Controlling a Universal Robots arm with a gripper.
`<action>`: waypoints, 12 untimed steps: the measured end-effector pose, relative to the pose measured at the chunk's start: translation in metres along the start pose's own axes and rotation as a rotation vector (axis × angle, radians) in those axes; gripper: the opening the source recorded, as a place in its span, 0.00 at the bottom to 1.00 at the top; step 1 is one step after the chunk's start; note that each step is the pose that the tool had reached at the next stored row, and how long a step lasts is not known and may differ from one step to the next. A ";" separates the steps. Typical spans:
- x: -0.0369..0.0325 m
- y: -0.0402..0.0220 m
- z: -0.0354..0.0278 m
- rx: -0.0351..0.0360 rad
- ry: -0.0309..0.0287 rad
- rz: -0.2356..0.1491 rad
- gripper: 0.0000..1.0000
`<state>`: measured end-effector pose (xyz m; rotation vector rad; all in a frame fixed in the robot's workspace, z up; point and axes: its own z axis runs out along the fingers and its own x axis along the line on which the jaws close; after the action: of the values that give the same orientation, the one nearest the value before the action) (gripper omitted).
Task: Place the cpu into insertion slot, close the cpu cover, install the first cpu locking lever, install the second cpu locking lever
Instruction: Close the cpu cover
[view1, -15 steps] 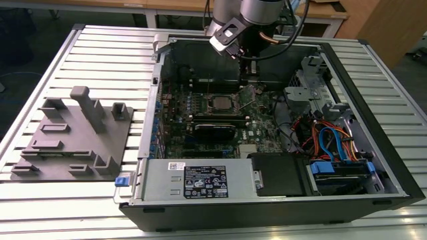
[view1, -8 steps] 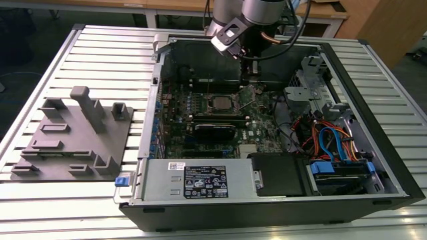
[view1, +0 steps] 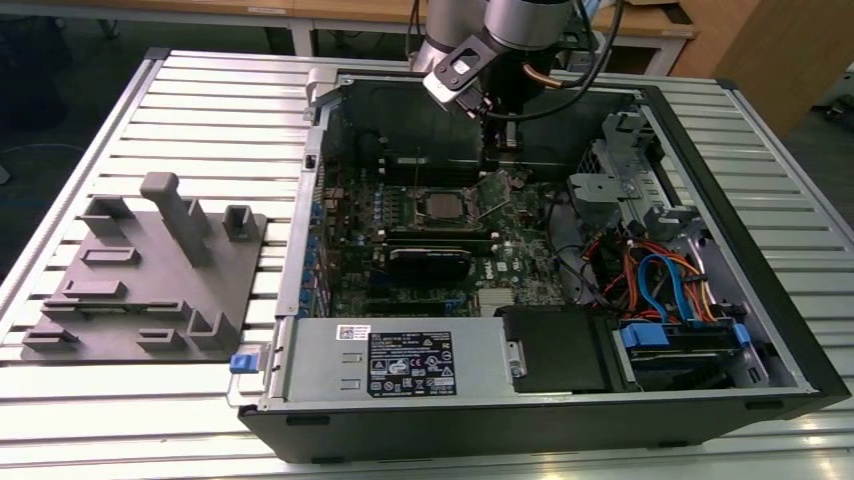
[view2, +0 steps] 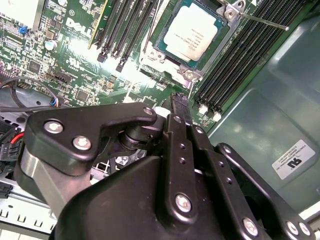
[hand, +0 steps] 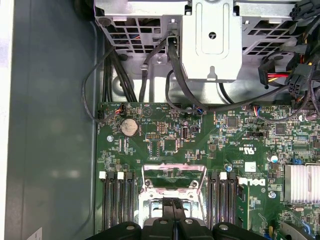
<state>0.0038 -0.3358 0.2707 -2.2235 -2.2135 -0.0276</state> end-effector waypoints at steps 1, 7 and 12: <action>0.0000 0.0000 0.0000 0.0000 0.0000 0.000 0.10; 0.0000 0.0001 0.0000 0.0000 0.0000 0.000 0.10; 0.0001 0.0048 0.0001 0.0001 0.0001 0.000 0.10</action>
<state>0.0086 -0.3358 0.2707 -2.2234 -2.2135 -0.0276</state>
